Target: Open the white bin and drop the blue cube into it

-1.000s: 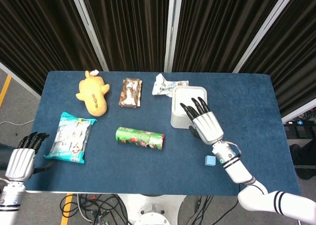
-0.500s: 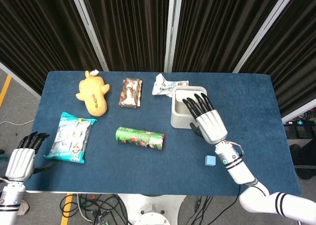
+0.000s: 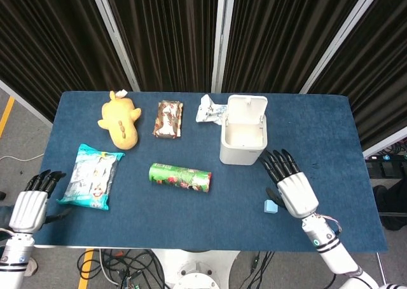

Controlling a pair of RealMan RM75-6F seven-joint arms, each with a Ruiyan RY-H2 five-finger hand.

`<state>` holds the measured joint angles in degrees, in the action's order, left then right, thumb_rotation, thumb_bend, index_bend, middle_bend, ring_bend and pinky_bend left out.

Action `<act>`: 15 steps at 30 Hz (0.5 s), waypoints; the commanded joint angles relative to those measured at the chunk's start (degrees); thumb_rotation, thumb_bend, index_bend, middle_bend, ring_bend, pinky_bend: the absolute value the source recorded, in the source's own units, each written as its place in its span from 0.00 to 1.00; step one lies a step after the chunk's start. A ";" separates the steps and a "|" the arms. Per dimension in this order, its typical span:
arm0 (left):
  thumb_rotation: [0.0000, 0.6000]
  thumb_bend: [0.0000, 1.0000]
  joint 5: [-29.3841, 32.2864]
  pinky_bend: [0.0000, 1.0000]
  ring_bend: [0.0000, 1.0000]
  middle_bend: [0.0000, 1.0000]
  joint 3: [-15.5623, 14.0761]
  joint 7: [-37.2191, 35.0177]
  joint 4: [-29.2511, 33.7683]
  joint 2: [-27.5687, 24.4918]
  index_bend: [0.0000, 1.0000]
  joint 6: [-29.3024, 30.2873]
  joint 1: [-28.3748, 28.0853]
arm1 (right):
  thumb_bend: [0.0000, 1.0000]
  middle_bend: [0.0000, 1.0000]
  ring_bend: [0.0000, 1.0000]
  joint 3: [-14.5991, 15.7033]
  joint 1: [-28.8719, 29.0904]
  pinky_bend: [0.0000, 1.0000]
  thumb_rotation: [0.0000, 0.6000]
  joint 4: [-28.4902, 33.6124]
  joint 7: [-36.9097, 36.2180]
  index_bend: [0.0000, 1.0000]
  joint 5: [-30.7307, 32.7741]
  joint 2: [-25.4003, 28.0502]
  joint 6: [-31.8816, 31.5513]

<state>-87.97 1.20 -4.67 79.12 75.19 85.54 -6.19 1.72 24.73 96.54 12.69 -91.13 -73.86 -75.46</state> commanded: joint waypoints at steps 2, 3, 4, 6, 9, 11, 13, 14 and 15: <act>1.00 0.04 0.21 0.16 0.09 0.17 0.00 -0.37 -0.30 0.12 0.19 -0.04 0.12 | 0.27 0.10 0.00 3.72 -2.88 0.00 1.00 0.47 -3.21 0.00 3.51 2.09 3.92; 1.00 0.04 0.17 0.16 0.09 0.17 -0.06 -0.40 -0.42 0.14 0.19 -0.10 0.12 | 0.27 0.10 0.00 4.36 -3.26 0.00 1.00 0.32 -3.61 0.00 3.59 2.26 4.50; 1.00 0.04 0.14 0.16 0.09 0.17 -0.08 -0.44 -0.49 0.17 0.19 -0.09 0.13 | 0.27 0.10 0.00 4.78 -3.55 0.00 1.00 0.21 -3.54 0.00 3.52 2.32 4.76; 1.00 0.04 0.19 0.16 0.09 0.17 -0.03 -0.68 -0.62 0.27 0.19 0.09 0.24 | 0.27 0.12 0.00 5.50 -4.24 0.00 1.00 -0.21 -3.24 0.00 3.30 1.97 5.07; 1.00 0.04 0.27 0.16 0.09 0.17 0.04 -0.97 -0.81 0.34 0.19 0.19 0.30 | 0.27 0.14 0.02 5.90 -4.53 0.00 1.00 -1.15 -2.50 0.00 3.93 1.06 6.73; 1.00 0.04 0.18 0.16 0.09 0.17 -0.02 -1.04 -0.86 0.33 0.20 0.29 0.37 | 0.27 0.16 0.05 5.98 -4.50 0.00 1.00 -1.69 -2.00 0.00 4.35 0.35 7.89; 1.00 0.04 0.20 0.16 0.09 0.17 -0.03 -1.15 -0.91 0.31 0.20 0.42 0.48 | 0.27 0.19 0.10 6.05 -4.43 0.02 1.00 -2.65 -1.13 0.00 4.53 -0.59 9.01; 1.00 0.04 0.25 0.16 0.09 0.17 -0.02 -1.21 -0.96 0.31 0.20 0.44 0.52 | 0.27 0.21 0.12 5.99 -4.39 0.03 1.00 -3.06 -0.73 0.00 4.75 -0.98 9.48; 1.00 0.04 0.34 0.16 0.09 0.17 0.02 -1.31 -1.02 0.29 0.20 0.45 0.57 | 0.27 0.23 0.14 5.82 -4.30 0.05 1.00 -3.41 -0.28 0.00 5.12 -1.43 10.11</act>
<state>-87.63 1.21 -5.98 78.11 75.49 85.99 -5.64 7.62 20.35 93.49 11.93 -86.37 -74.81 -65.87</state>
